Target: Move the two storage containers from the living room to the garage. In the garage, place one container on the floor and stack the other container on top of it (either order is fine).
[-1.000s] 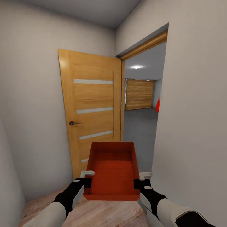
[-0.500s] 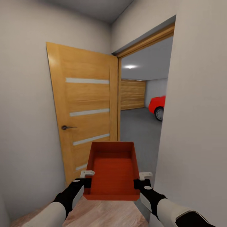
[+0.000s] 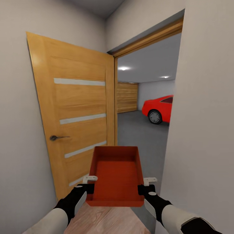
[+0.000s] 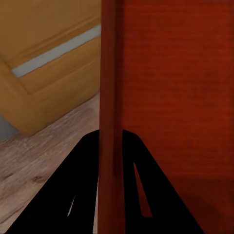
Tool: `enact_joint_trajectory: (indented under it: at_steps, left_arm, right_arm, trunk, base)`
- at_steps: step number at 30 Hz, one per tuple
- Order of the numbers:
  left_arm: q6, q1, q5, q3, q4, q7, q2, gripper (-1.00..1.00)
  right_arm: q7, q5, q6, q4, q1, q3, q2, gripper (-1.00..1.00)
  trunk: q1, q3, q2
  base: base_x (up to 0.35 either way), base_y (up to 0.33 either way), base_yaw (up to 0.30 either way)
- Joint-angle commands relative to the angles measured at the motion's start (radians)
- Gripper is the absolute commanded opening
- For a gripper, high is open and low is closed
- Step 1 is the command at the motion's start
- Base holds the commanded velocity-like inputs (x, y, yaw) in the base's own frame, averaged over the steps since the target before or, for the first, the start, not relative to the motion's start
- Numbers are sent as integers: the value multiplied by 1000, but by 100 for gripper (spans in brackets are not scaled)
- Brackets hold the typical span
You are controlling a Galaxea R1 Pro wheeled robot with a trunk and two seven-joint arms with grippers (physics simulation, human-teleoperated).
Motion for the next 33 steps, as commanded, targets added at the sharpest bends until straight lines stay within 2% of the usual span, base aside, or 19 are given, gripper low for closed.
enact_joint_trajectory:
  at_steps: [1,33]
  left_arm:
    - [6,-1,5,68,-6,12,33,-100]
    - [6,-1,5,67,-7,12,33,-100]
  right_arm:
    - [2,-15,-2,2,0,2,0,-100]
    - [2,-15,-2,2,0,2,0,-100]
  trunk:
    - [1,0,0]
    - [1,0,0]
  base:
    - [258,265,-245]
    - [250,270,-245]
